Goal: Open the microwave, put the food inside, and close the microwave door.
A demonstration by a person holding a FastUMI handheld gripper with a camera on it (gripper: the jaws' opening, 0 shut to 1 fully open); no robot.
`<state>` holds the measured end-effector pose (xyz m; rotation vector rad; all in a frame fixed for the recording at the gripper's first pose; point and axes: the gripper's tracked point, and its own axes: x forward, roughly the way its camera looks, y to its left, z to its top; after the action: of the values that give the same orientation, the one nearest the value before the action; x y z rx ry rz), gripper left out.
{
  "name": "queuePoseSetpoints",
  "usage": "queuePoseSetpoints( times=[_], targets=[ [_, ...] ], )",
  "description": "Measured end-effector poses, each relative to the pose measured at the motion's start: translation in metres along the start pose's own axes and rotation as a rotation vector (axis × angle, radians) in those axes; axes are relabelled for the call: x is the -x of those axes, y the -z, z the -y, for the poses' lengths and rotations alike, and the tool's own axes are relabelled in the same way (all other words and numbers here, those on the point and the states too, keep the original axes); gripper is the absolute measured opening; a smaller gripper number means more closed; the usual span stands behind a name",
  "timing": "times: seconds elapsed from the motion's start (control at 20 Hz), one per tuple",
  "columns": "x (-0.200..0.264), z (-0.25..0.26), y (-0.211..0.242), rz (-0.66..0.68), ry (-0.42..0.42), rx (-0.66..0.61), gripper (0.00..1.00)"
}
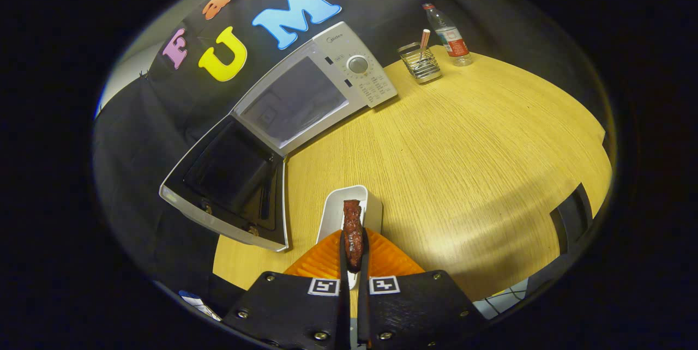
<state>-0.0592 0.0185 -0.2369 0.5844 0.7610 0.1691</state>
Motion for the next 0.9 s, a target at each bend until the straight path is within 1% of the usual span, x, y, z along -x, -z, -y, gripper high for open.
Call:
queuePoseSetpoints(
  times=[0.15,0.3,0.55,0.75,0.9],
  targets=[
    [0.005,-0.005,-0.011,0.028,0.028,0.052,0.05],
    [0.015,-0.021,-0.032,0.072,-0.003,0.05,0.05],
    [0.022,-0.052,-0.08,0.146,-0.081,0.052,0.05],
    [0.012,-0.074,-0.113,0.2,-0.13,0.061,0.05],
    [-0.007,-0.085,-0.126,0.198,-0.144,0.052,0.05]
  ],
)
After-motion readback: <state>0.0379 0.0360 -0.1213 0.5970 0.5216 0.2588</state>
